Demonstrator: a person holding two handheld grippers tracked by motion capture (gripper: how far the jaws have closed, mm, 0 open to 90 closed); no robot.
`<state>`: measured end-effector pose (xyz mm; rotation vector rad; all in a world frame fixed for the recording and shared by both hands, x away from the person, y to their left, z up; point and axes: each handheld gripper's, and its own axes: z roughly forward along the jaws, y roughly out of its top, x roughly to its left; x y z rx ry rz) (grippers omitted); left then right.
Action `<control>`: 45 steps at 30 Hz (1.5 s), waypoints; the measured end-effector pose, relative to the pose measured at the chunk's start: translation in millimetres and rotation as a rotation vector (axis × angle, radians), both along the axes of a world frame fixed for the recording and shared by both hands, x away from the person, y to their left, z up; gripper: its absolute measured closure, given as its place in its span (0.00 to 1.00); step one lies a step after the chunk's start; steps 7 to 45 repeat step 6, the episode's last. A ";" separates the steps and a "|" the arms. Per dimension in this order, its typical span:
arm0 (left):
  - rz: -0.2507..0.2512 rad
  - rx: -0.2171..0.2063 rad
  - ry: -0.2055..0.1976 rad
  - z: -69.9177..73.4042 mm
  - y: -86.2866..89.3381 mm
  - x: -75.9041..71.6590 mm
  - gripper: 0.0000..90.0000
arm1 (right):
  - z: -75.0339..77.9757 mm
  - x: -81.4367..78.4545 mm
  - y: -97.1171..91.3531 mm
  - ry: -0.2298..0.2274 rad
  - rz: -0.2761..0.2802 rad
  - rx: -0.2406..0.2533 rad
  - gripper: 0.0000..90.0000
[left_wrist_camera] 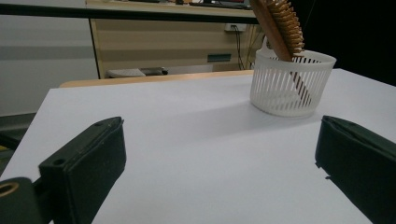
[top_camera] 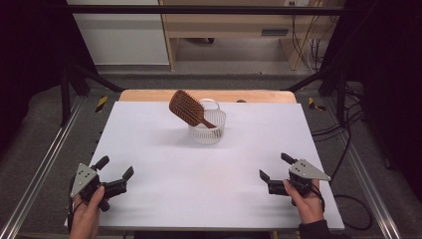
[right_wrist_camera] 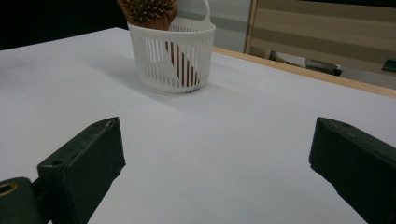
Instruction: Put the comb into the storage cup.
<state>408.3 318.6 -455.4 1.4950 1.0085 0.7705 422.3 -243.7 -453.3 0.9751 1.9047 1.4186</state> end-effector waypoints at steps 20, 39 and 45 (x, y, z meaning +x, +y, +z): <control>-0.005 0.024 -0.005 -1.0 -1.1 -0.1 0.02 | -3.3 -1.0 -0.9 0.016 0.006 -0.010 0.03; -0.005 0.024 -0.005 -1.0 -1.1 -0.1 0.02 | -3.3 -1.0 -0.9 0.016 0.006 -0.010 0.03; -0.005 0.024 -0.005 -1.0 -1.1 -0.1 0.02 | -3.3 -1.0 -0.9 0.016 0.006 -0.010 0.03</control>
